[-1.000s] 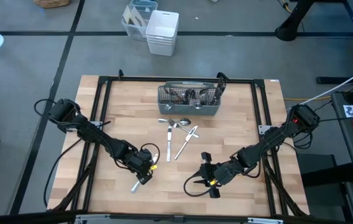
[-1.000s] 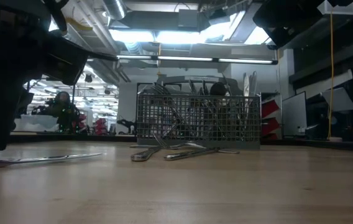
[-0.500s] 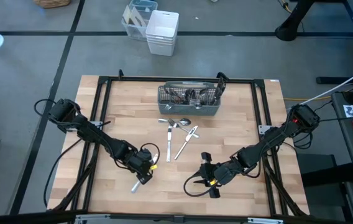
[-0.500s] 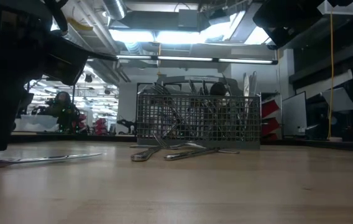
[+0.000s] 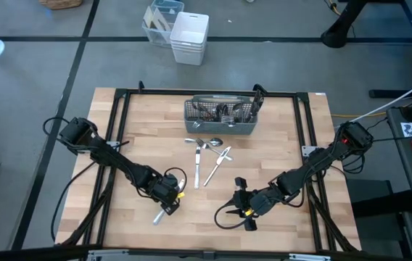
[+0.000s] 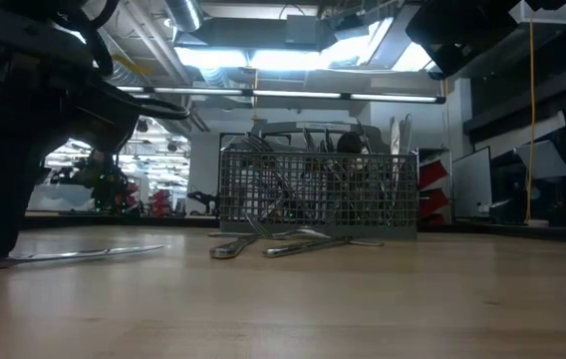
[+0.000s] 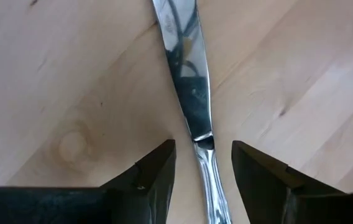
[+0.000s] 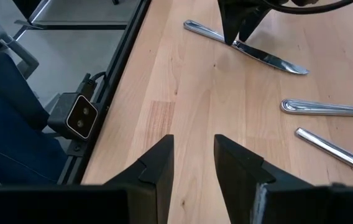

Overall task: Sort silverware
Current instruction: Put the knife into the silverware rack

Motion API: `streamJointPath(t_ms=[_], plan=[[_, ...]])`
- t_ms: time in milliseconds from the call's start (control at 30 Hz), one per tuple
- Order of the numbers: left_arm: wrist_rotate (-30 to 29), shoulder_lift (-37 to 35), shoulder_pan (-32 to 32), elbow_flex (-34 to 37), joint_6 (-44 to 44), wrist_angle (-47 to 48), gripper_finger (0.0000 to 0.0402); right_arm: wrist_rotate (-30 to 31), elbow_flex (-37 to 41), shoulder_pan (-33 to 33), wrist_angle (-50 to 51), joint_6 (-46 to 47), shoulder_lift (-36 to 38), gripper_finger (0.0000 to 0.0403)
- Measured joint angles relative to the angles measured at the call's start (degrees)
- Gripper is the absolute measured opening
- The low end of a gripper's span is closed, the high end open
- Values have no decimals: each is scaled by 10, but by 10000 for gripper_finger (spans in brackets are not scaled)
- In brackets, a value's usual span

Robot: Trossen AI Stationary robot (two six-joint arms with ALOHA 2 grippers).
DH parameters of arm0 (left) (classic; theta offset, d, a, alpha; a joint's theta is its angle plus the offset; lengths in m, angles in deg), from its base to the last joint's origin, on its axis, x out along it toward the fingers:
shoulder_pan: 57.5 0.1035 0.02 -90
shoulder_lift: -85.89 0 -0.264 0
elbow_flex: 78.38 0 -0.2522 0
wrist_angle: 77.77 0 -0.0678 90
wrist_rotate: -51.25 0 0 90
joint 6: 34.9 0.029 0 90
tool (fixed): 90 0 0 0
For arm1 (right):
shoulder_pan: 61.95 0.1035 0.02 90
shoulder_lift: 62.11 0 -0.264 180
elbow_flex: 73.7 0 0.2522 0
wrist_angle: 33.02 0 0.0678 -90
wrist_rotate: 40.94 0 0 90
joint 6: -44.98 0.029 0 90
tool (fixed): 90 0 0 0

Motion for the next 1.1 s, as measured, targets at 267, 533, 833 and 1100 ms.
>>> streamJointPath(t_ms=[267, 533, 833, 1100], plan=[[-10, 1, -13, 1, -20, -1, 153, 0, 0, 0, 0, 0, 0, 115], [-31, 1, -29, 0, -82, 4, 153, 1, 0, 0, 0, 0, 0, 115], [-38, 4, -33, -20, -88, 26, 153, 2, 0, 0, 0, 0, 0, 115], [-33, 6, -36, -48, -81, 78, 153, 2, 0, 0, 0, 0, 0, 115]])
